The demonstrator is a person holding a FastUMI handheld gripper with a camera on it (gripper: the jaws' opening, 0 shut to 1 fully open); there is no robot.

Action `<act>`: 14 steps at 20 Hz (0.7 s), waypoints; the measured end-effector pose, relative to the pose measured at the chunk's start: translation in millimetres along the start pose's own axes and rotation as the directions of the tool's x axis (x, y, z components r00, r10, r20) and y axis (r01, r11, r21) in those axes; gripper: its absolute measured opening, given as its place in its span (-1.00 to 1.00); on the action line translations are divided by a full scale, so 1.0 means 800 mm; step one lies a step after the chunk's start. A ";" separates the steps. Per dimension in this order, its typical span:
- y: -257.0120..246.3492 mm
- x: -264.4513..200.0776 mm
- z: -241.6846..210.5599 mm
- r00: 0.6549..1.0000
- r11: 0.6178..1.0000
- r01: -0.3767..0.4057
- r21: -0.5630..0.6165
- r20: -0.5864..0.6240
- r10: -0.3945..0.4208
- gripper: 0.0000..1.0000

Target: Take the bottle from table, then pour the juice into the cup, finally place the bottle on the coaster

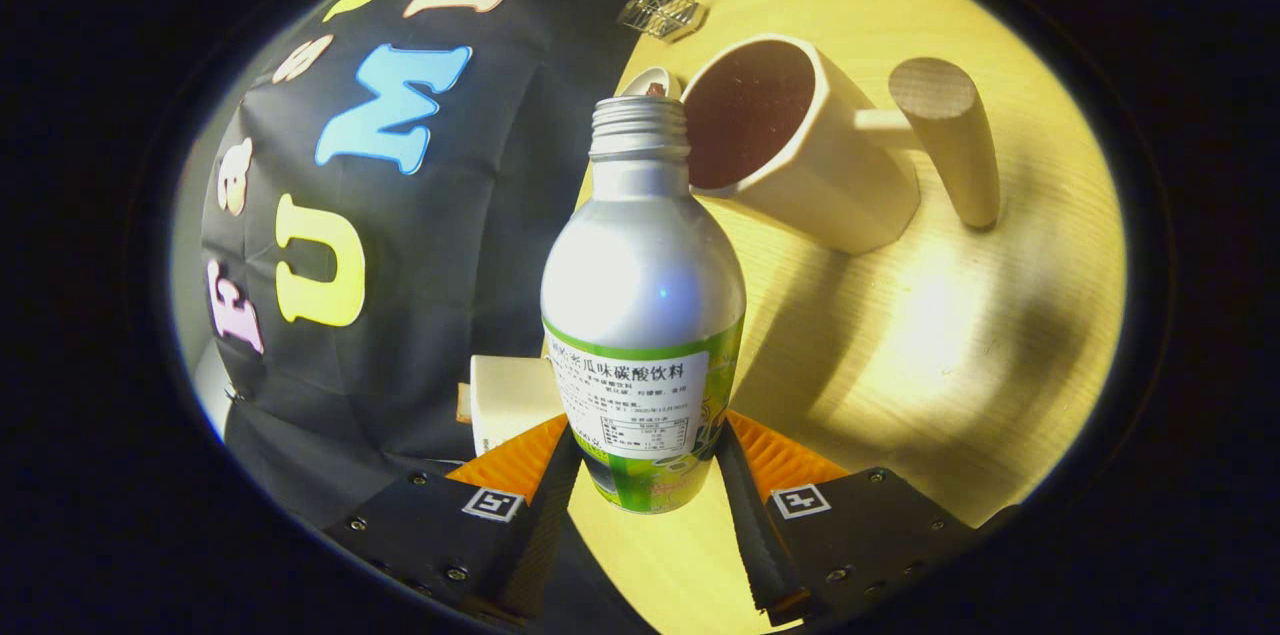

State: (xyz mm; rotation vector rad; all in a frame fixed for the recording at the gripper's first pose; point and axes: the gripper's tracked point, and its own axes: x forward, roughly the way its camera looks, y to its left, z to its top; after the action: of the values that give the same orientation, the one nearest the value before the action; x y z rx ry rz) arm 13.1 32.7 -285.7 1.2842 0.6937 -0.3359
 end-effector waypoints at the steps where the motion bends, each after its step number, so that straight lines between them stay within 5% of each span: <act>1: -0.003 0.000 -0.001 1.000 0.999 0.010 -0.036 0.009 -0.010 0.50; 9: -0.030 0.003 0.010 0.990 0.944 0.118 -0.307 0.109 -0.088 0.51; 14: -0.008 0.004 0.016 0.978 0.872 0.160 -0.462 0.194 -0.076 0.51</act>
State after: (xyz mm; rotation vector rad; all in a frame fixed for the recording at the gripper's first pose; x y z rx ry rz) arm 15.4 19.4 -291.1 0.7345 0.6586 -0.3444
